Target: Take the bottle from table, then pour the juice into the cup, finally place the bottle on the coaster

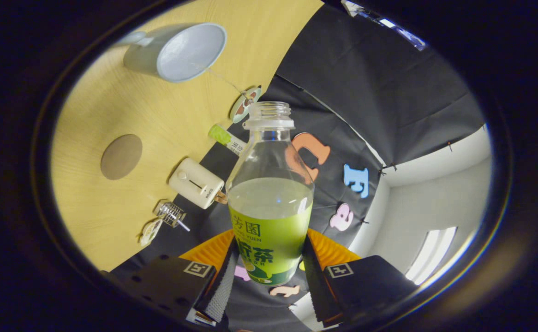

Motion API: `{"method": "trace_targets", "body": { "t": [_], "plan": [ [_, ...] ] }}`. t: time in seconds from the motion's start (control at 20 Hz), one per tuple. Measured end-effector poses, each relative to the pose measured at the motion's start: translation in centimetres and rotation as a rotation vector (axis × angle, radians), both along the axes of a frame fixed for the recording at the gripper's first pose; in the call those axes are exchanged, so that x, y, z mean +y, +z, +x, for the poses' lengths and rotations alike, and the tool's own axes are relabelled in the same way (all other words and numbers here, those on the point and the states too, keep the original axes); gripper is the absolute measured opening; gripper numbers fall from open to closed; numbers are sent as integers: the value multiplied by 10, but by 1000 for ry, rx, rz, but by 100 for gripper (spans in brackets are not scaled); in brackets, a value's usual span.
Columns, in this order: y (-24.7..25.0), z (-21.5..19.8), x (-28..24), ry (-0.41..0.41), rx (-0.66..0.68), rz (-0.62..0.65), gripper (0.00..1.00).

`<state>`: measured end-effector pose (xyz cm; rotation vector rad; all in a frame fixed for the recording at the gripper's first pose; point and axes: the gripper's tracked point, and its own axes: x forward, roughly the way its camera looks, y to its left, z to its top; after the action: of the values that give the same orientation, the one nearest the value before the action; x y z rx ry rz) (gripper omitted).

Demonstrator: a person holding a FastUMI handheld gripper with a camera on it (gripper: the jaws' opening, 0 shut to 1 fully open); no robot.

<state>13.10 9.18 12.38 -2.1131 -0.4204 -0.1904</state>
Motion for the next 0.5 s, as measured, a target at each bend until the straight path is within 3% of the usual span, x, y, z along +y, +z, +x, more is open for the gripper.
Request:
{"method": "trace_targets", "body": {
  "t": [0.5],
  "plan": [
    [6, -4, 12, 26, -27, -41, 76]
  ]
}}
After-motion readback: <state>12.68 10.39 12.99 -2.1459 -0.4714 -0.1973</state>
